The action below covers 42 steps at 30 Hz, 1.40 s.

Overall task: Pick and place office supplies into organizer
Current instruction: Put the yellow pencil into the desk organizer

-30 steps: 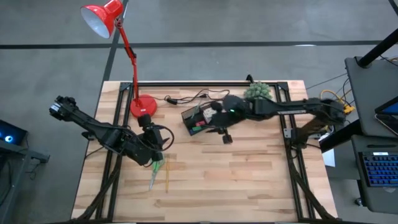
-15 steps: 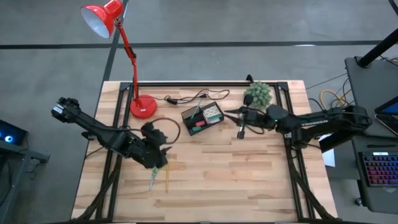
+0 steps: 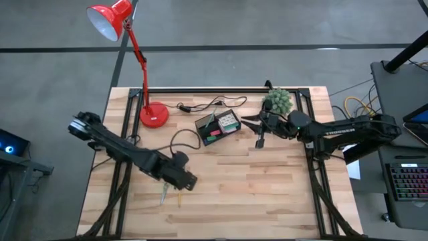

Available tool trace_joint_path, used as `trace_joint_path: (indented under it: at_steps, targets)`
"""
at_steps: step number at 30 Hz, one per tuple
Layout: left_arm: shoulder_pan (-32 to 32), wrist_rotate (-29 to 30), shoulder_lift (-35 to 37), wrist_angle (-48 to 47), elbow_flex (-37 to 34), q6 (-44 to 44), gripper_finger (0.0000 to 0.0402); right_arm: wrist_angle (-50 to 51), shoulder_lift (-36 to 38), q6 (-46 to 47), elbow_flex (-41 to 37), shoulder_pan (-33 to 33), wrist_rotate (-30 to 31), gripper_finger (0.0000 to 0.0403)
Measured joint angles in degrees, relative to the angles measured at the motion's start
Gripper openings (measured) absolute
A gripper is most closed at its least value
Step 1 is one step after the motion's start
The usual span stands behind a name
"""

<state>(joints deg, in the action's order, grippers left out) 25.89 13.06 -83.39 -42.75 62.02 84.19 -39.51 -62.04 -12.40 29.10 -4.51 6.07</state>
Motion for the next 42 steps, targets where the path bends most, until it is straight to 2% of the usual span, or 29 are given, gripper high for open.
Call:
trace_joint_path:
  at_steps: [8,15,18,32,42]
  targets:
    - [0.3,-6.0,-12.1,-0.6,7.5,5.7,0.0200,0.2,0.0,-2.1,0.6,0.0,0.0,0.0052]
    - [1.7,-9.7,-19.7,-14.2,16.5,10.1,0.0200,0.1,0.0,-4.1,0.6,0.0,0.0,0.0052]
    - [2.4,-11.5,-21.6,-17.3,18.4,11.2,0.0200,0.1,0.0,-5.7,0.6,0.0,0.0,0.0052]
    - [4.1,-12.3,-21.8,-17.3,12.7,14.5,0.0200,0.3,0.0,-5.8,0.6,0.0,0.0,0.0052]
    - [3.7,-14.6,-21.8,-13.4,8.9,15.1,0.0200,1.4,0.0,-6.1,0.6,0.0,0.0,0.0052]
